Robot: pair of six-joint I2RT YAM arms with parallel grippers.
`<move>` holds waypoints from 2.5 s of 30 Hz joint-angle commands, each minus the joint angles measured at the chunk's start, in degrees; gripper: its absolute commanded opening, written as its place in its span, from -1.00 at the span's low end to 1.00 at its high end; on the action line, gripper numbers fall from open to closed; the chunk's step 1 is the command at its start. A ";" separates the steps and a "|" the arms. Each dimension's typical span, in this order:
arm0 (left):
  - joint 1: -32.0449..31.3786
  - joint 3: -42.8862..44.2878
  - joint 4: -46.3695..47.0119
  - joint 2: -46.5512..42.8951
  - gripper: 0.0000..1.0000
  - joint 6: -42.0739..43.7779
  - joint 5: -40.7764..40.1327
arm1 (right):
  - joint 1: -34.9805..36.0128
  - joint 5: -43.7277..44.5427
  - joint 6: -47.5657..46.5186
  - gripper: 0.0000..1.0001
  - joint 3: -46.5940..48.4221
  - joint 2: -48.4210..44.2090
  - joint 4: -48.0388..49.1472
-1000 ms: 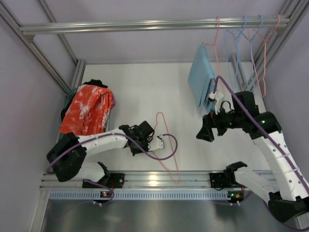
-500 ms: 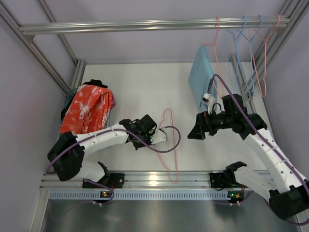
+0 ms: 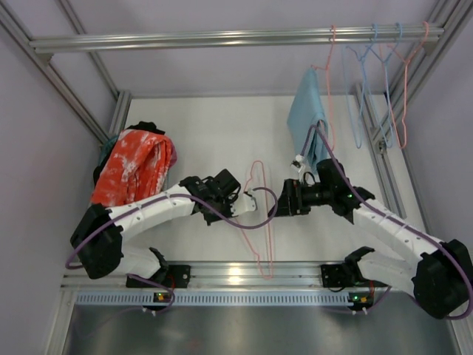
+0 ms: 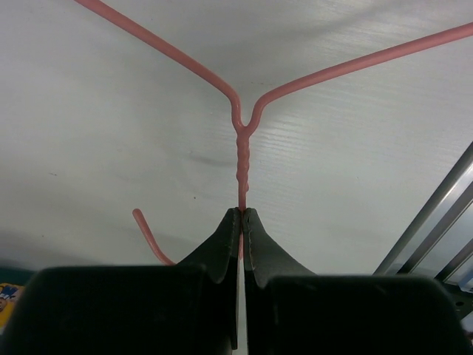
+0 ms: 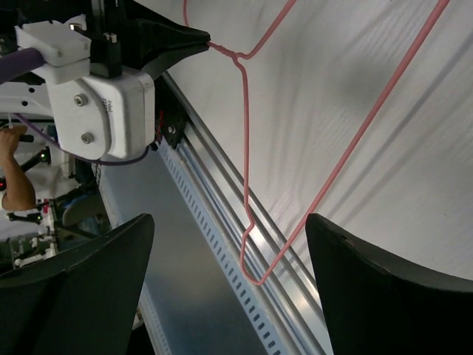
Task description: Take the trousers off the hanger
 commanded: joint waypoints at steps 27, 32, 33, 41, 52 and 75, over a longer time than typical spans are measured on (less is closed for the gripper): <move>-0.08 8.33 -4.67 -4.43 -1.00 -6.09 2.06 | 4.95 -1.27 10.35 -0.91 1.28 21.37 25.77; 0.01 8.51 -4.49 -7.06 -1.00 -9.61 2.67 | 4.95 -8.29 10.61 -1.00 3.40 16.53 25.51; 0.79 8.42 -4.23 -8.72 -1.00 -11.00 4.15 | 4.95 -9.01 10.53 -1.00 4.01 15.65 25.25; 15.64 15.35 0.86 -23.23 0.35 -18.83 27.35 | 3.81 -14.36 0.36 -1.00 13.93 6.77 15.50; 29.71 27.58 4.29 -17.62 0.69 -36.59 52.65 | 3.19 -12.27 -18.65 -1.00 25.89 -0.08 -9.90; 18.03 25.30 17.12 -12.16 -1.00 -50.91 50.05 | 7.59 -8.41 -25.68 -1.00 36.97 5.00 -15.71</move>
